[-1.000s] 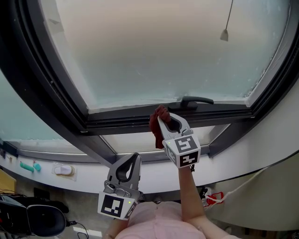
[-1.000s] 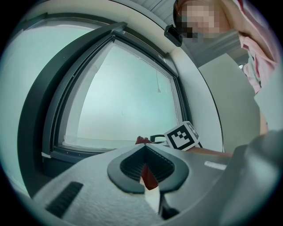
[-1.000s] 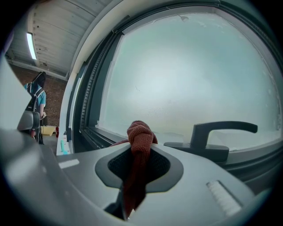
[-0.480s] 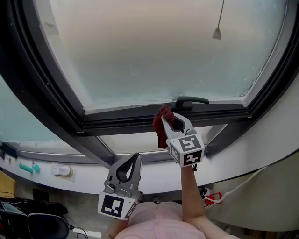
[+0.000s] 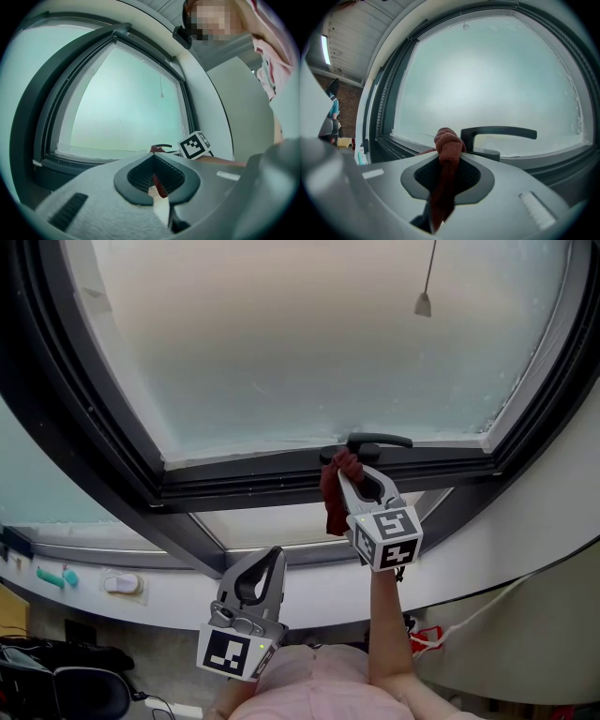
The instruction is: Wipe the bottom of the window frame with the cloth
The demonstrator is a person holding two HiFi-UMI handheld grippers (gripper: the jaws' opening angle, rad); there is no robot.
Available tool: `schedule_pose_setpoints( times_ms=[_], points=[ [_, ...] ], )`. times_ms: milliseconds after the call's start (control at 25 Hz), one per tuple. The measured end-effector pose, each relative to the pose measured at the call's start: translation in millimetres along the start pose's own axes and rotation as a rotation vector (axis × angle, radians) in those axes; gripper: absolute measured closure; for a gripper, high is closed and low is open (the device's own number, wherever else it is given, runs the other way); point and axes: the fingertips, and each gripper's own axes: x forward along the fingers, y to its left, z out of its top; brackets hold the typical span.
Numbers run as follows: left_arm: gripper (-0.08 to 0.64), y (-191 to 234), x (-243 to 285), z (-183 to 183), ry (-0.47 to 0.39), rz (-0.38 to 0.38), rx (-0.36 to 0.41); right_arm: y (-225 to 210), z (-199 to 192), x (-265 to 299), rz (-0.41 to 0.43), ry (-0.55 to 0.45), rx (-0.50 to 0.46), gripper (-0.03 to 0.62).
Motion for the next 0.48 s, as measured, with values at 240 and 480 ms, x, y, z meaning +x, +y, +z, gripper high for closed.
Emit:
schedule_pose_setpoints(
  times_ms=[240, 480],
  points=[
    [0.561, -1, -1, 1, -0.003, 0.008, 0.001, -16, -2, -7, -0.035, -0.001, 0.009, 0.523],
    [0.561, 3, -10, 4, -0.012, 0.030, 0.001, -14, 0, -8, -0.063, -0.016, -0.040, 0.523]
  ],
)
